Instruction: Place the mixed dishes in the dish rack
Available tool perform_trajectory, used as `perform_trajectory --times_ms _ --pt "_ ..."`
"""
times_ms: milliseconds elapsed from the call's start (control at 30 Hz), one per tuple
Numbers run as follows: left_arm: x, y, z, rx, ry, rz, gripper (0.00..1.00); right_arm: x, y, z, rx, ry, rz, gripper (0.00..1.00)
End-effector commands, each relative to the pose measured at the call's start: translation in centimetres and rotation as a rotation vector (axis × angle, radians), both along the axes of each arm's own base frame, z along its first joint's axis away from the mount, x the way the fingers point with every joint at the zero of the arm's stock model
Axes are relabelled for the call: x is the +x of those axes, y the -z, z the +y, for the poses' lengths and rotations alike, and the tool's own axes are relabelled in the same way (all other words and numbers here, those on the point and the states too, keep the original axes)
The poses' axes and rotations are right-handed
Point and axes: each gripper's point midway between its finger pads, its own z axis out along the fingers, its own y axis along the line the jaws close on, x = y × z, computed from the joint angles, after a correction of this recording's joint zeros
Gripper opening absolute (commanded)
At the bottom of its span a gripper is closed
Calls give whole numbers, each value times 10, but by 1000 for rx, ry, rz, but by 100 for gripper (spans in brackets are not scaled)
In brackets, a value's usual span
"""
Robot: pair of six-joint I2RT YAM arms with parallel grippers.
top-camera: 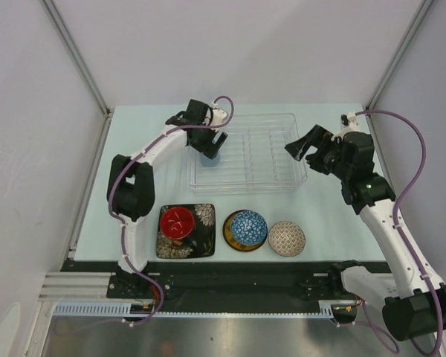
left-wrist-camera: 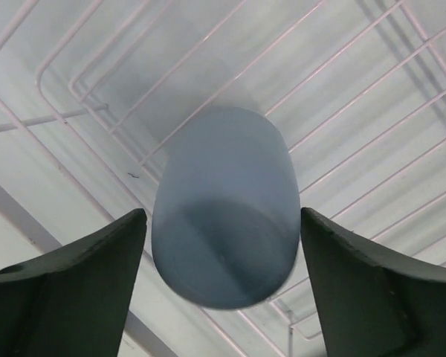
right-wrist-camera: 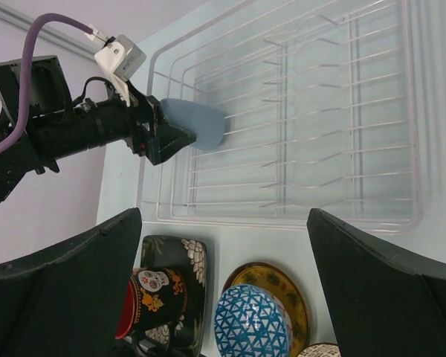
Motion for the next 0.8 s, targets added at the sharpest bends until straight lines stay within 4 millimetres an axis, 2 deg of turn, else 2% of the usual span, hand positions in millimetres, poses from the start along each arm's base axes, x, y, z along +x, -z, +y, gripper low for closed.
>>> perform_trajectory --times_ms 0,67,200,300,400,500,533,633,667,733,767 --pt "6 -36 7 -19 -26 -92 94 0 -7 2 14 -4 -32 100" --pt "5 -38 6 -25 -28 -92 100 -1 -7 2 14 -4 -33 100" --pt "2 -43 7 -31 -28 -96 100 -2 -6 2 11 -3 -31 100" --pt "0 -54 6 -46 -28 -111 100 -2 -5 2 5 0 -32 100" --pt "-5 -73 4 -76 -22 -122 100 -4 -2 5 -21 -9 -34 100" --pt "-13 -104 1 -122 -13 -147 100 -5 10 15 -71 -40 -17 100" --pt "-18 -123 2 -144 -14 -173 100 -11 16 28 -88 -83 -2 100" --pt "-34 -152 1 -197 -5 -189 99 -15 47 47 -185 -139 70 100" --pt "-43 -174 4 -218 -2 -224 100 -22 59 69 -226 -192 94 100" --pt "-55 -190 14 -270 -34 -223 99 -32 74 92 -285 -265 119 100" --pt "-70 -209 22 -305 -40 -259 100 -39 83 116 -343 -308 123 100"
